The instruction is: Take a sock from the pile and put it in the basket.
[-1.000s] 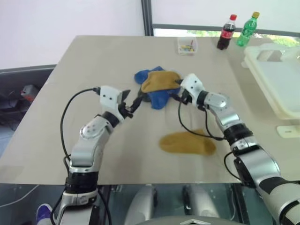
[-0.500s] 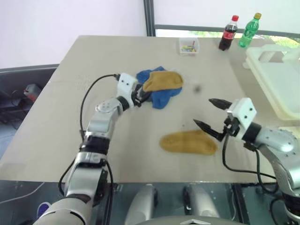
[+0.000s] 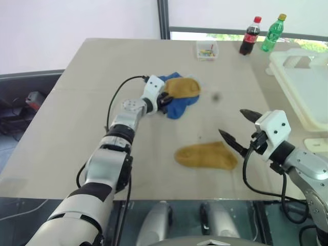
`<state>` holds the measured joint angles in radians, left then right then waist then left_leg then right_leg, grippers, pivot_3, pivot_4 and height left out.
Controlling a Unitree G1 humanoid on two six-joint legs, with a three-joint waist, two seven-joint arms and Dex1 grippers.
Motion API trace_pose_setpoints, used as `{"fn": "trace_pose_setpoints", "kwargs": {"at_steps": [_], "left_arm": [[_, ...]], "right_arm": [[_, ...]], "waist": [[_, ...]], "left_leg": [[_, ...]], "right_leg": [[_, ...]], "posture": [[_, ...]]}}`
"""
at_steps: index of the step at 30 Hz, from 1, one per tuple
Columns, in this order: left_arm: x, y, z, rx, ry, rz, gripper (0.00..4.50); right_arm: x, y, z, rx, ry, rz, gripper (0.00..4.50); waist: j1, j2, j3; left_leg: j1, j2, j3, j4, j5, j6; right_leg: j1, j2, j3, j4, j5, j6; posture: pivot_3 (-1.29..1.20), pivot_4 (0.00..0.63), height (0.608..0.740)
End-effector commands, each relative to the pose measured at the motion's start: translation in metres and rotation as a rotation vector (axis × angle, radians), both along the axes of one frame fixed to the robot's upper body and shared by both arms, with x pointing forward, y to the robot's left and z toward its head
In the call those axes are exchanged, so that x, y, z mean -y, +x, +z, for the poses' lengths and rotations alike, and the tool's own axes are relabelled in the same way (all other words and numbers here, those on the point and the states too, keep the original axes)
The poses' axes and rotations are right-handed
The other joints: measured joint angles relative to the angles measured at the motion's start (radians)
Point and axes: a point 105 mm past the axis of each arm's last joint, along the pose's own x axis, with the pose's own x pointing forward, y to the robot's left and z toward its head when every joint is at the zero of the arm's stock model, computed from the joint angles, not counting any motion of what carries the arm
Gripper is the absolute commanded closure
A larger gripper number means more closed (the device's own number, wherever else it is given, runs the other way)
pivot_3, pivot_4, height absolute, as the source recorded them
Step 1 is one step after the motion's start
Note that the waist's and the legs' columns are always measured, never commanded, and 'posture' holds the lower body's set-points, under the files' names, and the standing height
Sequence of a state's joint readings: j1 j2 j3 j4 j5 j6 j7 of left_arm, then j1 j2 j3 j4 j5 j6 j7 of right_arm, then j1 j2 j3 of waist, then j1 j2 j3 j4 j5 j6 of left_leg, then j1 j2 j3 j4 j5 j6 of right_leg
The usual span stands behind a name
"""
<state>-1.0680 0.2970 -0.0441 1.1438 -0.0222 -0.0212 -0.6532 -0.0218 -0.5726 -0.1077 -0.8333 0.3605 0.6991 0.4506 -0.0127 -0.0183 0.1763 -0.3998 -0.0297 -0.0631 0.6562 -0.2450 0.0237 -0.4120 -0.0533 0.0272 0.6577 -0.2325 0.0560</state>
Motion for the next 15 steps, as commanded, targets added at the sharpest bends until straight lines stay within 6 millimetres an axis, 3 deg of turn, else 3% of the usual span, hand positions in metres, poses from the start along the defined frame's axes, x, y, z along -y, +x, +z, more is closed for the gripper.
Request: {"fn": "trace_pose_setpoints", "kwargs": {"at_steps": [1, 15], "left_arm": [[0.001, 0.004, 0.023, 0.059, -0.039, -0.011, 4.41], [-0.017, -0.005, 0.046, 0.071, -0.173, -0.042, 4.41]], "right_arm": [[0.002, -0.005, 0.012, 0.062, -0.002, -0.022, 0.0], [-0.002, -0.001, 0.008, 0.048, -0.012, 0.017, 0.0]], "waist": [[0.0, 0.0, 0.0], [-0.002, 0.0, 0.0]], "left_leg": [[0.0, 0.0, 0.0, 0.0, 0.0, 0.0], [0.0, 0.0, 0.0, 0.001, 0.0, 0.0]], "right_leg": [[0.0, 0.0, 0.0, 0.0, 0.0, 0.0], [0.0, 0.0, 0.0, 0.001, 0.0, 0.0]], "posture": [[0.0, 0.15, 0.74], [0.0, 0.15, 0.74]]}}
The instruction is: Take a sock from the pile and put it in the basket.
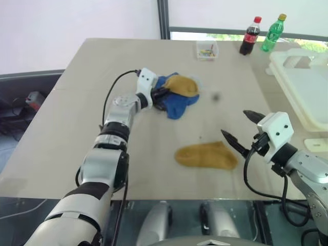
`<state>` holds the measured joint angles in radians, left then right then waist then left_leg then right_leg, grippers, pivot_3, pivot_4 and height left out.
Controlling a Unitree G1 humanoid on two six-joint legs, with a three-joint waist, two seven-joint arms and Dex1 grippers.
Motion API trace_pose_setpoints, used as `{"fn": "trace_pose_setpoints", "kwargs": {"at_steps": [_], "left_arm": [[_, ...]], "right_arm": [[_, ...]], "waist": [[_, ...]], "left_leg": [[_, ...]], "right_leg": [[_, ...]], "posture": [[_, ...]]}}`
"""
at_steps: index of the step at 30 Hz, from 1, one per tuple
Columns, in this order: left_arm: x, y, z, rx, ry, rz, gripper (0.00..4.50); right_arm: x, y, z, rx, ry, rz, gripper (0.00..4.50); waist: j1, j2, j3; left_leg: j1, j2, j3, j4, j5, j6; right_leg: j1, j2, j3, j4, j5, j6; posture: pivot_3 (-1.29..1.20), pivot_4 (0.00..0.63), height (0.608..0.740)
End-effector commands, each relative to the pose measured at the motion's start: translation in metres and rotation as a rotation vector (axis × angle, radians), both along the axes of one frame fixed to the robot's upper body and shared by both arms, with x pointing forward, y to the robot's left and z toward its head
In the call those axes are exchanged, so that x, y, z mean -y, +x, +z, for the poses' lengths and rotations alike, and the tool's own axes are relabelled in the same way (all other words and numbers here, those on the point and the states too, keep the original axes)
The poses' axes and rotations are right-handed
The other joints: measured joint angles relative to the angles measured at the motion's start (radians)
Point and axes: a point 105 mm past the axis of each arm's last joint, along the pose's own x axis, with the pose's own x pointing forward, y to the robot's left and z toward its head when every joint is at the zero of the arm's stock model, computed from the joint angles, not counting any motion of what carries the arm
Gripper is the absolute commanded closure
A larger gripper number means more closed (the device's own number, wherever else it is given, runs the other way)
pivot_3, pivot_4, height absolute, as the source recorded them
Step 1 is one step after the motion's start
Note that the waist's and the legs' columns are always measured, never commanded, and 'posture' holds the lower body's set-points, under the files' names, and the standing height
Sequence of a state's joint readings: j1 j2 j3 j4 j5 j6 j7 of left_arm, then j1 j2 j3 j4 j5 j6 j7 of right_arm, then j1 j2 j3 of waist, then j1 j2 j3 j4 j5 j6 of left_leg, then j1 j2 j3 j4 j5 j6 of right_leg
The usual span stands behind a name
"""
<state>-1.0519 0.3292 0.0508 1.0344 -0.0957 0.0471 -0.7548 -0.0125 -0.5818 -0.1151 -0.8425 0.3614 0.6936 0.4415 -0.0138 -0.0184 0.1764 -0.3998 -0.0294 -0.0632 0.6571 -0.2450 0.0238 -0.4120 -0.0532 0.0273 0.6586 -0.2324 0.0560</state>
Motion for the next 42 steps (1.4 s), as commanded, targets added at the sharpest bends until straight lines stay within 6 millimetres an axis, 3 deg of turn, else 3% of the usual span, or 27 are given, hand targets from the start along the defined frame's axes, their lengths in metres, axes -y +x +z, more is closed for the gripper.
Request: {"fn": "trace_pose_setpoints", "kwargs": {"at_steps": [1, 12, 21, 25, 27, 28, 32, 37, 40, 42], "left_arm": [[-0.009, -0.004, 0.018, 0.044, -0.029, -0.006, 4.41], [-0.044, -0.057, -0.002, -0.025, 0.05, -0.065, 4.41], [-0.099, -0.143, -0.04, -0.2, 0.176, -0.091, 4.41], [-0.11, -0.173, -0.039, -0.229, 0.156, -0.118, 4.41], [-0.113, -0.186, -0.041, -0.237, 0.156, -0.113, 3.81], [-0.112, -0.19, -0.043, -0.24, 0.164, -0.111, 3.59], [-0.116, -0.185, -0.035, -0.184, 0.027, 0.037, 1.8], [-0.129, -0.191, -0.025, -0.262, -0.226, 0.089, 1.8], [-0.139, -0.188, -0.034, -0.292, -0.196, 0.153, 1.8], [-0.148, -0.184, -0.05, -0.326, -0.122, 0.221, 1.8]], "right_arm": [[-0.004, 0.0, 0.007, 0.036, -0.006, 0.03, 0.0], [-0.007, -0.001, 0.001, 0.008, -0.009, 0.064, 0.0], [-0.016, -0.002, -0.006, -0.037, -0.012, 0.161, 0.0], [-0.02, -0.001, -0.008, -0.051, -0.013, 0.204, 0.0], [-0.023, 0.001, -0.01, -0.061, -0.011, 0.23, 0.0], [-0.025, 0.002, -0.011, -0.065, -0.01, 0.24, 0.0], [-0.03, 0.003, -0.012, -0.074, -0.006, 0.284, 0.0], [-0.035, 0.004, -0.012, -0.079, -0.01, 0.327, 0.0], [-0.043, 0.0, -0.008, -0.074, 0.013, 0.393, 0.0], [-0.051, -0.009, -0.005, -0.078, 0.029, 0.472, 0.0]], "waist": [[-0.001, 0.0, 0.0], [-0.001, 0.0, 0.0], [-0.007, 0.001, 0.0], [0.007, 0.001, 0.0], [0.005, 0.001, 0.0], [0.003, 0.0, 0.0], [0.008, 0.0, -0.001], [0.0, 0.0, -0.001], [0.0, 0.0, -0.001], [0.0, 0.0, -0.001]], "left_leg": [[0.0, 0.0, 0.0, 0.0, 0.0, 0.0], [0.001, 0.004, 0.0, 0.0, 0.0, 0.0], [0.002, 0.007, 0.002, 0.0, 0.0, 0.0], [0.002, 0.007, 0.0, 0.0, 0.0, 0.0], [0.002, 0.007, 0.001, 0.0, 0.0, 0.0], [0.002, 0.007, 0.001, 0.0, 0.0, 0.0], [0.002, 0.006, 0.0, 0.0, 0.0, 0.0], [0.002, 0.007, 0.0, 0.0, 0.0, 0.0], [0.002, 0.007, 0.001, 0.0, 0.0, 0.0], [0.002, 0.006, 0.001, 0.0, 0.0, 0.0]], "right_leg": [[0.0, 0.0, 0.0, 0.0, 0.0, 0.0], [0.0, 0.0, 0.001, 0.001, 0.0, 0.0], [0.0, 0.0, 0.002, 0.001, 0.0, -0.001], [0.001, -0.002, 0.001, 0.0, 0.0, -0.001], [0.001, -0.003, 0.001, -0.001, 0.0, -0.001], [0.001, -0.006, 0.001, -0.002, 0.0, -0.001], [0.001, -0.007, 0.0, -0.001, 0.0, -0.001], [0.001, -0.005, 0.0, -0.001, 0.0, -0.001], [0.001, -0.002, 0.0, -0.001, 0.0, -0.001], [0.001, -0.001, 0.001, -0.001, 0.0, -0.001]], "posture": [[0.0, 0.15, 0.74], [0.0, 0.15, 0.74], [0.0, 0.15, 0.74], [0.0, 0.15, 0.74], [0.0, 0.15, 0.74], [0.0, 0.15, 0.74], [0.0, 0.15, 0.74], [0.0, 0.15, 0.74], [0.0, 0.15, 0.74], [0.0, 0.15, 0.74]]}}
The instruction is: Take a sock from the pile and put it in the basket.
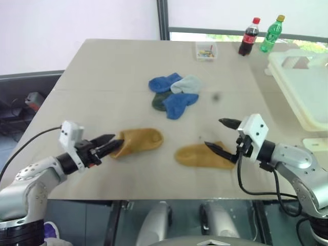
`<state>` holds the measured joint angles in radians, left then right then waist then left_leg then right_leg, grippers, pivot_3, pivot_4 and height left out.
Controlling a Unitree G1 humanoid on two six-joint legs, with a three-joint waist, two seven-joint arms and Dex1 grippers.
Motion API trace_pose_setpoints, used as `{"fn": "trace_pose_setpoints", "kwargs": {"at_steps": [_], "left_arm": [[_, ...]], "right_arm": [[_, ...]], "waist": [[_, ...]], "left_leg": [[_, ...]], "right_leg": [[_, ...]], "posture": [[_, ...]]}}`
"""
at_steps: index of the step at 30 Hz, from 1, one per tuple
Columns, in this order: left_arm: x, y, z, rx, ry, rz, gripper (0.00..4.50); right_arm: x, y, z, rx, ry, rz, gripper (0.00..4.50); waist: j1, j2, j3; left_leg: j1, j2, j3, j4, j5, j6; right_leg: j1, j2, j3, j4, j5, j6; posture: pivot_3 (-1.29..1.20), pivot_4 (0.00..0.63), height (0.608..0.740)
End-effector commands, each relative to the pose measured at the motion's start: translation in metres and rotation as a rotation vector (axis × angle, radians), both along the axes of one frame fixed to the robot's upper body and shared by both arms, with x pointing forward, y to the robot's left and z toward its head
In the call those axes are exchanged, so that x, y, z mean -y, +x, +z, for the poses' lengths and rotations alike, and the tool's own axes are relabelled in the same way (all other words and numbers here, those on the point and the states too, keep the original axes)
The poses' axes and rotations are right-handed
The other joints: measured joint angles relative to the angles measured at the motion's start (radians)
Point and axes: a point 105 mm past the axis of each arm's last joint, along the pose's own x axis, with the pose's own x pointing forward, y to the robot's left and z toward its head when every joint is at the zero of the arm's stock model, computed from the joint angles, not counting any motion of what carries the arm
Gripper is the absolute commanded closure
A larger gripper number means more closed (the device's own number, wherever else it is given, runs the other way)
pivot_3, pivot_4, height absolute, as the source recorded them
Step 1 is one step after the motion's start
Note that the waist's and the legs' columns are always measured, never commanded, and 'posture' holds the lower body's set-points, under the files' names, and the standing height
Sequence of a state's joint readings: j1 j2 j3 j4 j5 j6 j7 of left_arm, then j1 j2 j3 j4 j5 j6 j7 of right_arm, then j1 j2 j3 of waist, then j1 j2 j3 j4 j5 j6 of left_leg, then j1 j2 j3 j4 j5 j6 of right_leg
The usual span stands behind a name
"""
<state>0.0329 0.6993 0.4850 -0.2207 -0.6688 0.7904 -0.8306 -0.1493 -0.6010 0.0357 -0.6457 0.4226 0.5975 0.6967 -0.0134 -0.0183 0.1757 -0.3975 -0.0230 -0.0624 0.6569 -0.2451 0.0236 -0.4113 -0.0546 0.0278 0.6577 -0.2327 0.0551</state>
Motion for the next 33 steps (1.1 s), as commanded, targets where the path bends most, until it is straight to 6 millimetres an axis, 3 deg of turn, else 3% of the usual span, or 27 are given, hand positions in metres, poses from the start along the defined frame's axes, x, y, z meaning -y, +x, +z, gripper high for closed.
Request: {"fn": "trace_pose_setpoints", "kwargs": {"at_steps": [1, 6, 10, 13, 17, 18, 21, 24, 30, 33], "left_arm": [[-0.016, 0.005, -0.02, -0.053, 0.12, 0.074, 1.8], [-0.024, 0.01, -0.047, -0.099, 0.263, 0.125, 1.8], [-0.002, 0.014, -0.055, -0.088, 0.265, 0.042, 1.8], [0.009, 0.02, -0.049, -0.066, 0.186, 0.022, 2.55], [0.007, 0.022, -0.038, -0.056, 0.055, 0.049, 4.01], [0.005, 0.024, -0.033, -0.045, -0.003, 0.065, 4.44], [-0.006, 0.03, 0.001, 0.012, -0.274, 0.135, 4.44], [-0.023, 0.034, 0.028, 0.059, -0.373, 0.196, 4.44], [-0.041, 0.039, 0.128, 0.221, -0.325, 0.109, 4.44], [-0.031, 0.043, 0.145, 0.182, -0.141, 0.031, 4.44]], "right_arm": [[-0.015, -0.015, 0.014, 0.037, 0.041, 0.138, 0.0], [-0.019, -0.018, 0.015, 0.052, 0.038, 0.178, 0.0], [-0.02, -0.016, 0.015, 0.064, 0.037, 0.167, 0.0], [-0.021, -0.015, 0.015, 0.069, 0.03, 0.157, 0.0], [-0.021, -0.013, 0.014, 0.074, 0.025, 0.142, 0.0], [-0.021, -0.013, 0.014, 0.076, 0.023, 0.138, 0.0], [-0.021, -0.012, 0.013, 0.076, 0.022, 0.132, 0.0], [-0.021, -0.01, 0.013, 0.075, 0.022, 0.131, 0.0], [-0.023, -0.006, 0.011, 0.076, 0.026, 0.131, 0.0], [-0.023, -0.004, 0.01, 0.08, 0.022, 0.133, 0.0]], "waist": [[0.0, 0.0, 0.0], [0.004, 0.002, -0.002], [0.01, 0.01, -0.008], [0.015, 0.014, -0.01], [0.014, 0.013, -0.011], [0.011, 0.013, -0.011], [0.008, 0.009, -0.009], [0.003, 0.005, -0.008], [0.0, -0.005, -0.003], [-0.002, -0.005, -0.003]], "left_leg": [[0.0, 0.0, 0.0, 0.0, 0.0, 0.0], [0.0, 0.0, 0.0, 0.0, 0.0, 0.0], [0.001, 0.0, 0.0, 0.0, 0.0, 0.0], [0.002, 0.0, 0.0, 0.0, 0.0, 0.0], [0.002, 0.0, 0.001, 0.0, 0.0, 0.0], [0.001, 0.0, 0.001, 0.0, 0.0, 0.0], [0.0, 0.0, -0.001, 0.0, 0.0, 0.0], [-0.001, 0.0, -0.002, 0.0, 0.0, 0.0], [0.0, 0.0, -0.003, 0.0, 0.0, 0.0], [0.0, -0.002, -0.002, 0.0, 0.0, 0.0]], "right_leg": [[0.0, 0.0, 0.0, 0.0, 0.0, 0.0], [0.0, -0.001, 0.0, 0.0, 0.0, 0.0], [0.001, -0.004, 0.0, 0.001, 0.0, 0.0], [0.001, -0.004, 0.0, 0.001, 0.0, 0.0], [0.001, 0.0, 0.001, 0.0, 0.0, 0.0], [0.001, 0.0, 0.001, 0.0, 0.0, 0.0], [0.0, 0.0, 0.0, 0.0, 0.0, 0.0], [0.0, 0.0, -0.002, 0.0, 0.0, 0.0], [0.0, 0.002, -0.002, 0.001, 0.0, 0.0], [0.0, 0.001, -0.001, 0.0, 0.0, 0.0]], "posture": [[0.0, 0.15, 0.74], [0.0, 0.15, 0.74], [0.0, 0.15, 0.74], [0.0, 0.15, 0.74], [0.0, 0.15, 0.74], [0.0, 0.15, 0.74], [0.0, 0.15, 0.74], [0.0, 0.15, 0.74], [0.0, 0.15, 0.74], [0.0, 0.15, 0.74]]}}
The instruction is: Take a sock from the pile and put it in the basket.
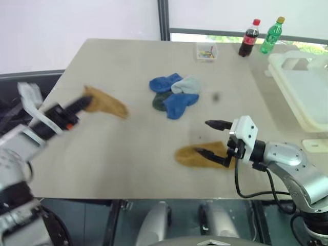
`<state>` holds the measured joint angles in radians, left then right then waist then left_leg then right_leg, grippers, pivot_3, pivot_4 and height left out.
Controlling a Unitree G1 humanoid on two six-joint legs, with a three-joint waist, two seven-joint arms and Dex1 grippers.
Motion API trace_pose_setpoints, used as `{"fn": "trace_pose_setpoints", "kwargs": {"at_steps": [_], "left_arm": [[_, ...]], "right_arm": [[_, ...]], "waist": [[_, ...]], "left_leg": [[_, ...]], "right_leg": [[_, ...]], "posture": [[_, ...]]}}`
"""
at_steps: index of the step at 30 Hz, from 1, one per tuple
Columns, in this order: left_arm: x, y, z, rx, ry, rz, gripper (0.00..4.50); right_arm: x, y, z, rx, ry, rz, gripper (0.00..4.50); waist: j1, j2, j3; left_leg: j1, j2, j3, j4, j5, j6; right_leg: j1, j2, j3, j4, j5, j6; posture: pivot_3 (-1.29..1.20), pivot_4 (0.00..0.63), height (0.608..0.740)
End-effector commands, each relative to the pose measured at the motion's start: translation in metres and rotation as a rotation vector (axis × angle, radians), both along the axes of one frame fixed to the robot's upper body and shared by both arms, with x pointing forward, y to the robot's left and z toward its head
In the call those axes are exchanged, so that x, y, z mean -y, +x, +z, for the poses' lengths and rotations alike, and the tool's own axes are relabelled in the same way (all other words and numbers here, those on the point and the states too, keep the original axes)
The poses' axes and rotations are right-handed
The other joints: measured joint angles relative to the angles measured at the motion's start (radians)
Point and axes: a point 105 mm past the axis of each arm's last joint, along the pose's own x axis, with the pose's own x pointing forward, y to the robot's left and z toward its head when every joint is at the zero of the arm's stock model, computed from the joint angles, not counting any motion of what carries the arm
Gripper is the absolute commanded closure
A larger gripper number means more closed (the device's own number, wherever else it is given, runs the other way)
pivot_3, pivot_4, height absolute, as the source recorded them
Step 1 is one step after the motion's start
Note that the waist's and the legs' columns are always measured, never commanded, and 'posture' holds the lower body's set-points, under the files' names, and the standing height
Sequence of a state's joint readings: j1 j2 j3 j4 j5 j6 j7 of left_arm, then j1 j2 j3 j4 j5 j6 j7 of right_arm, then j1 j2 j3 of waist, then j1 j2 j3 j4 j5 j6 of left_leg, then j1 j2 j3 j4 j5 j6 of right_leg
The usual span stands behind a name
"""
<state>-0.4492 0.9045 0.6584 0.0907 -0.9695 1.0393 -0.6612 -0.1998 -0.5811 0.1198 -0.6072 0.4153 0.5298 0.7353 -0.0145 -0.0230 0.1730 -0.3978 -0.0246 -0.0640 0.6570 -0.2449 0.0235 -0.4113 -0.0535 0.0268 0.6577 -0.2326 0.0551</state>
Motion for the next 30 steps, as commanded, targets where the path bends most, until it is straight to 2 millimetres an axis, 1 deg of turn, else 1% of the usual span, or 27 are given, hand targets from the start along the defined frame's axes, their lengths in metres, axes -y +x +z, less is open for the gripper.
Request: {"fn": "trace_pose_setpoints", "kwargs": {"at_steps": [1, 3, 5, 7, 8, 9, 10, 11, 12, 14, 15, 17, 18, 20, 21, 23, 25, 26, 28, 30], "left_arm": [[0.02, 0.001, 0.009, -0.074, 0.205, -0.121, 4.44], [0.036, 0.004, -0.003, -0.154, 0.33, -0.187, 4.44], [0.058, 0.009, -0.021, -0.252, 0.362, -0.246, 4.44], [0.083, 0.015, -0.057, -0.358, 0.456, -0.294, 4.44], [0.098, 0.018, -0.075, -0.402, 0.463, -0.329, 4.44], [0.114, 0.024, -0.095, -0.417, 0.492, -0.345, 4.44], [0.125, 0.027, -0.112, -0.422, 0.532, -0.358, 4.44], [0.136, 0.027, -0.126, -0.429, 0.56, -0.386, 4.44], [0.146, 0.025, -0.134, -0.432, 0.561, -0.42, 4.44], [0.165, 0.031, -0.144, -0.432, 0.503, -0.428, 4.44], [0.171, 0.035, -0.148, -0.429, 0.479, -0.426, 4.44], [0.184, 0.034, -0.149, -0.422, 0.417, -0.464, 4.44], [0.188, 0.035, -0.15, -0.42, 0.398, -0.467, 3.73], [0.192, 0.036, -0.148, -0.409, 0.38, -0.471, 3.07], [0.195, 0.035, -0.141, -0.382, 0.351, -0.482, 2.51], [0.193, 0.034, -0.118, -0.286, 0.289, -0.498, 1.67], [0.183, 0.034, -0.1, -0.21, 0.248, -0.485, 1.67], [0.175, 0.036, -0.094, -0.186, 0.245, -0.456, 1.67], [0.155, 0.043, -0.088, -0.133, 0.281, -0.376, 1.67], [0.141, 0.049, -0.086, -0.093, 0.318, -0.303, 1.67]], "right_arm": [[-0.003, 0.0, 0.009, 0.057, 0.01, 0.016, 0.0], [-0.002, 0.002, 0.009, 0.06, 0.007, 0.011, 0.0], [-0.001, 0.004, 0.009, 0.065, 0.005, 0.002, 0.0], [0.0, 0.005, 0.009, 0.069, 0.006, -0.01, 0.0], [0.0, 0.005, 0.009, 0.071, 0.005, -0.016, 0.0], [0.001, 0.005, 0.009, 0.072, 0.004, -0.024, 0.0], [0.001, 0.005, 0.008, 0.074, 0.002, -0.031, 0.0], [0.002, 0.004, 0.008, 0.077, -0.003, -0.036, 0.0], [0.002, 0.003, 0.008, 0.079, -0.006, -0.04, 0.0], [0.003, 0.001, 0.009, 0.082, -0.012, -0.055, 0.0], [0.004, 0.001, 0.009, 0.082, -0.012, -0.063, 0.0], [0.005, 0.001, 0.007, 0.067, -0.02, -0.089, 0.0], [0.006, 0.003, 0.005, 0.06, -0.022, -0.107, 0.0], [0.006, 0.005, 0.002, 0.047, -0.026, -0.136, 0.0], [0.005, 0.006, 0.002, 0.048, -0.031, -0.147, 0.0], [0.002, 0.011, 0.004, 0.059, -0.017, -0.174, 0.0], [0.0, 0.022, 0.008, 0.095, -0.009, -0.249, 0.0], [-0.003, 0.028, 0.007, 0.097, -0.016, -0.286, 0.0], [-0.011, 0.039, 0.002, 0.03, -0.009, -0.305, 0.0], [-0.021, 0.051, -0.004, -0.036, -0.002, -0.312, 0.0]], "waist": [[0.0, 0.0, 0.0], [0.001, 0.001, 0.0], [0.002, 0.002, 0.001], [0.004, 0.002, 0.001], [0.002, 0.002, 0.001], [0.004, 0.002, 0.001], [0.004, 0.001, 0.001], [0.003, 0.001, 0.001], [0.0, 0.0, 0.002], [0.0, 0.0, 0.002], [0.002, 0.001, 0.001], [0.003, 0.001, 0.001], [0.003, 0.001, 0.001], [0.003, 0.001, 0.001], [0.004, 0.001, 0.001], [0.003, 0.001, 0.001], [-0.004, 0.001, 0.001], [-0.006, 0.001, 0.001], [-0.007, 0.001, 0.001], [-0.007, 0.001, 0.001]], "left_leg": [[0.0, 0.0, 0.001, 0.0, 0.0, 0.0], [0.001, -0.001, 0.002, -0.003, 0.0, 0.0], [0.001, -0.001, 0.002, -0.003, 0.0, 0.0], [0.0, 0.0, 0.001, -0.003, 0.0, 0.0], [0.0, 0.0, 0.001, -0.003, 0.0, 0.0], [0.0, 0.0, 0.002, -0.003, 0.0, 0.0], [0.0, 0.0, 0.002, -0.003, 0.0, 0.0], [0.0, -0.001, 0.002, -0.002, 0.0, 0.0], [-0.001, 0.0, 0.002, -0.002, 0.0, 0.0], [-0.002, 0.0, 0.003, -0.002, 0.0, 0.0], [-0.001, 0.0, 0.002, -0.002, 0.0, -0.001], [-0.001, 0.0, 0.002, -0.003, 0.0, 0.0], [-0.001, 0.0, 0.002, -0.002, 0.0, 0.0], [0.0, 0.0, 0.002, -0.001, 0.0, 0.0], [0.0, 0.0, 0.002, -0.001, 0.0, 0.0], [0.0, 0.0, 0.001, 0.0, 0.0, 0.0], [0.0, 0.0, 0.002, 0.0, 0.0, 0.0], [0.0, 0.001, 0.002, 0.0, 0.0, 0.0], [0.0, 0.001, 0.002, -0.001, 0.0, -0.001], [0.001, 0.001, 0.002, -0.001, 0.001, -0.001]], "right_leg": [[0.0, 0.0, 0.001, 0.0, 0.0, 0.0], [0.0, -0.001, 0.001, -0.002, 0.0, 0.0], [0.0, -0.001, 0.001, -0.001, 0.0, 0.0], [0.0, 0.0, 0.001, -0.001, 0.0, 0.0], [0.0, 0.0, 0.001, -0.001, 0.0, 0.0], [0.0, 0.0, 0.001, 0.0, 0.0, 0.0], [0.0, 0.0, 0.002, -0.001, 0.0, 0.0], [0.0, 0.0, 0.002, 0.0, 0.0, 0.0], [-0.001, 0.0, 0.002, -0.001, 0.0, 0.0], [-0.002, 0.0, 0.004, -0.001, 0.0, 0.0], [-0.002, 0.0, 0.003, 0.0, 0.0, 0.0], [-0.002, 0.0, 0.003, 0.0, 0.0, 0.0], [-0.002, 0.0, 0.003, 0.0, 0.0, 0.0], [0.0, -0.001, 0.002, 0.001, 0.0, 0.0], [0.0, -0.001, 0.002, 0.001, 0.0, 0.0], [0.0, 0.0, 0.002, 0.001, 0.0, 0.0], [-0.001, 0.0, 0.003, 0.002, 0.0, 0.0], [-0.002, 0.0, 0.003, 0.002, 0.0, 0.0], [-0.002, 0.0, 0.003, 0.003, 0.0, 0.0], [-0.002, 0.001, 0.003, 0.002, 0.0, 0.0]], "posture": [[0.0, 0.15, 0.74], [0.0, 0.15, 0.74], [0.0, 0.15, 0.74], [0.0, 0.15, 0.74], [0.0, 0.15, 0.74], [0.0, 0.15, 0.74], [0.0, 0.15, 0.74], [0.0, 0.15, 0.74], [0.0, 0.15, 0.74], [0.0, 0.15, 0.74], [0.0, 0.15, 0.74], [0.0, 0.15, 0.74], [0.0, 0.15, 0.74], [0.0, 0.15, 0.74], [0.0, 0.15, 0.74], [0.0, 0.15, 0.74], [0.0, 0.15, 0.74], [0.0, 0.15, 0.74], [0.0, 0.15, 0.74], [0.0, 0.15, 0.74]]}}
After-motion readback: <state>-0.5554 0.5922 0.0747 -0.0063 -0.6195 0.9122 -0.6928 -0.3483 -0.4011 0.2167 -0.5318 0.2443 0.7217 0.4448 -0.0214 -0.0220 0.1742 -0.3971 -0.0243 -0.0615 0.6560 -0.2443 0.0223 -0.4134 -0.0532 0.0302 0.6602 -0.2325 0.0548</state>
